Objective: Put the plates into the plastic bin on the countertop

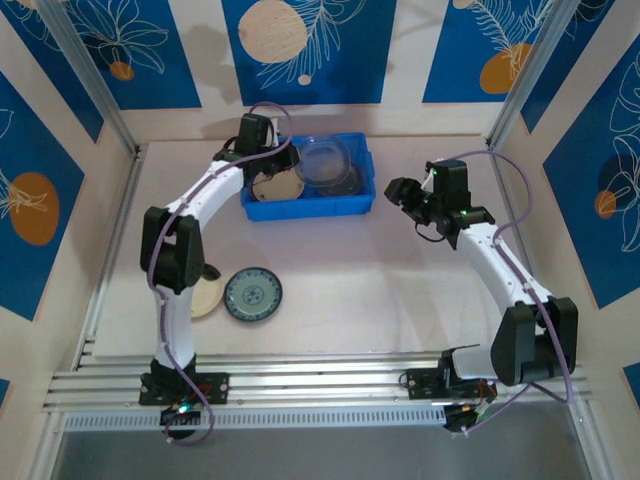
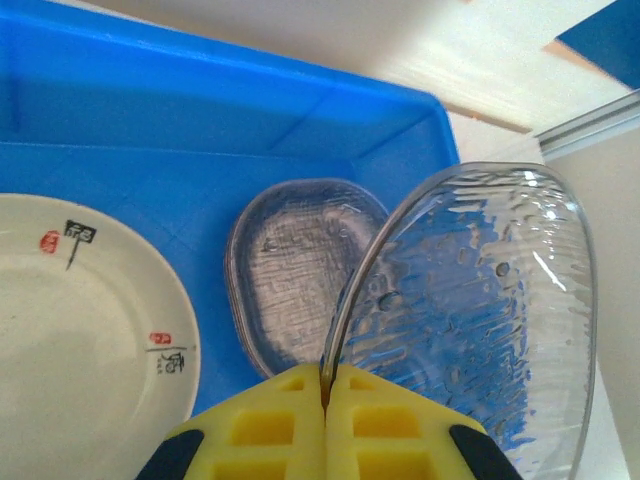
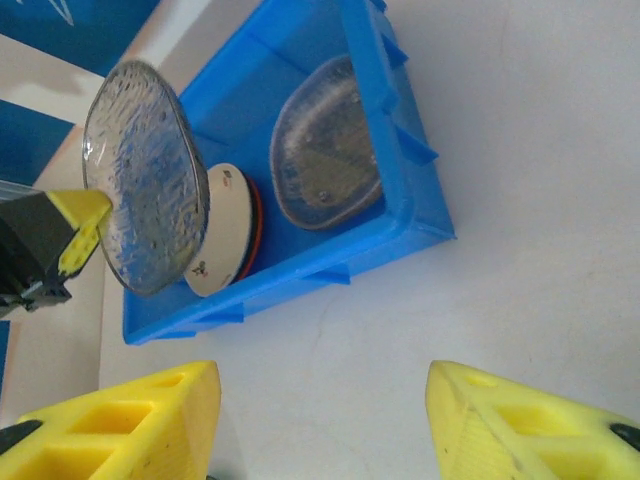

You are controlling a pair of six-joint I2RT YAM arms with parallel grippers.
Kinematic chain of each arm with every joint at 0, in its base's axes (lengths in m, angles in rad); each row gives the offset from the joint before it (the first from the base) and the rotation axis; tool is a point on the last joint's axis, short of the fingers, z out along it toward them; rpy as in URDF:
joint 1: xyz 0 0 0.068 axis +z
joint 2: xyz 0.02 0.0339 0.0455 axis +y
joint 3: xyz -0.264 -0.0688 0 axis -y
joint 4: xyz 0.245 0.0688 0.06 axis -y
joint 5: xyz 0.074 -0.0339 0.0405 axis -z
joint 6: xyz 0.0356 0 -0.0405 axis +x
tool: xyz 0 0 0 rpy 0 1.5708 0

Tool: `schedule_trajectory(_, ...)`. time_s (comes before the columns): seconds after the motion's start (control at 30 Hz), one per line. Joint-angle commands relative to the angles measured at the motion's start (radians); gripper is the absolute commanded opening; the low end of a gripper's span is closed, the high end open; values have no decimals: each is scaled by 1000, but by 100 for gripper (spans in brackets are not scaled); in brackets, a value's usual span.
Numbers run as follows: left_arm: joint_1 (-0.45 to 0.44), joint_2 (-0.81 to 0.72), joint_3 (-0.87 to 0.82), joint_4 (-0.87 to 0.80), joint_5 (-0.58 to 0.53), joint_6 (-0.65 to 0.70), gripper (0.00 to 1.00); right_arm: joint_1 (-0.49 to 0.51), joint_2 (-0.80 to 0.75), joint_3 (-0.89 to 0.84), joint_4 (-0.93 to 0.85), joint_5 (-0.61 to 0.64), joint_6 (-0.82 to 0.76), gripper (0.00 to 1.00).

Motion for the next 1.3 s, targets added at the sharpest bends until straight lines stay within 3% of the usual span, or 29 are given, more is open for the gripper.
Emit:
schedule_trajectory(0.0,-26,85,105,-8,-13,-36,0,-8,20,-5,1,-42,-9,57)
schedule_trajectory(0.3,-52,285,283,-29,-25,-84,0,-26,53,12,-13,-55,-22,57)
schedule_trajectory(1.1,-72,409,390,-53,-28,-95,0,-29,91,31,-11,-74,-21,57)
schedule_trajectory(1.17,-72,407,390,-57,-36,-92,6,-28,92,33,-10,-76,-19,57)
schedule_trajectory(1.27,-72,404,393,-64,-50,-90,25,-25,94,36,-10,-75,-17,56)
